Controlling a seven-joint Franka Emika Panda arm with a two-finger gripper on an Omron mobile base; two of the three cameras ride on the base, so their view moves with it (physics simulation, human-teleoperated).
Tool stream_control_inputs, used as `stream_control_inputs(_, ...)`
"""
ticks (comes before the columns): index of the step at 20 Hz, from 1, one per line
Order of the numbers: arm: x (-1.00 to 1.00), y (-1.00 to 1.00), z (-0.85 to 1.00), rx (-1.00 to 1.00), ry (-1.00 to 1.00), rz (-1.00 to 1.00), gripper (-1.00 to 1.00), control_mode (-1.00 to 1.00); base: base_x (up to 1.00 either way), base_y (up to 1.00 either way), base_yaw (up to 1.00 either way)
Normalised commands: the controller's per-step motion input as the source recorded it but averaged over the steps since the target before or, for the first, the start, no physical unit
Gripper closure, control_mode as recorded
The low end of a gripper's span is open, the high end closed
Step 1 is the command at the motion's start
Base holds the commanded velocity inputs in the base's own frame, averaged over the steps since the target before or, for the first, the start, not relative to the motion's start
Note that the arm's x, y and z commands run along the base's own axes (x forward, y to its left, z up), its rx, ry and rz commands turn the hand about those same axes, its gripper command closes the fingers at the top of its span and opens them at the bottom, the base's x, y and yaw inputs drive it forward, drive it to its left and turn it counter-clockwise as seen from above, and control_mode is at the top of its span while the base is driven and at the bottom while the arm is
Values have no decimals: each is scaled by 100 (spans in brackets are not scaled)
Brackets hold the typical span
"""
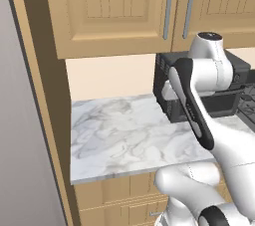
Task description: Navigate to the electric kettle.
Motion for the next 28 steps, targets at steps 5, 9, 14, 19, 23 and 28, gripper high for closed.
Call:
stream_control_inputs(5,-92,-1,-40,0,0,-1,-100,-100,0,0,0)
stream_control_inputs(9,-56,0,-26,0,0,0,-100,-100,0,0,0)
stream_control_inputs(14,-7,0,-2,0,0,2,-100,100,-27,-3,17)
stream_control_inputs(19,0,0,0,0,0,0,-100,100,-42,-12,37)
stream_control_inputs(23,0,0,0,0,0,0,-100,100,-41,-13,59)
stream_control_inputs(28,0,0,0,0,0,0,-100,100,-35,0,86)
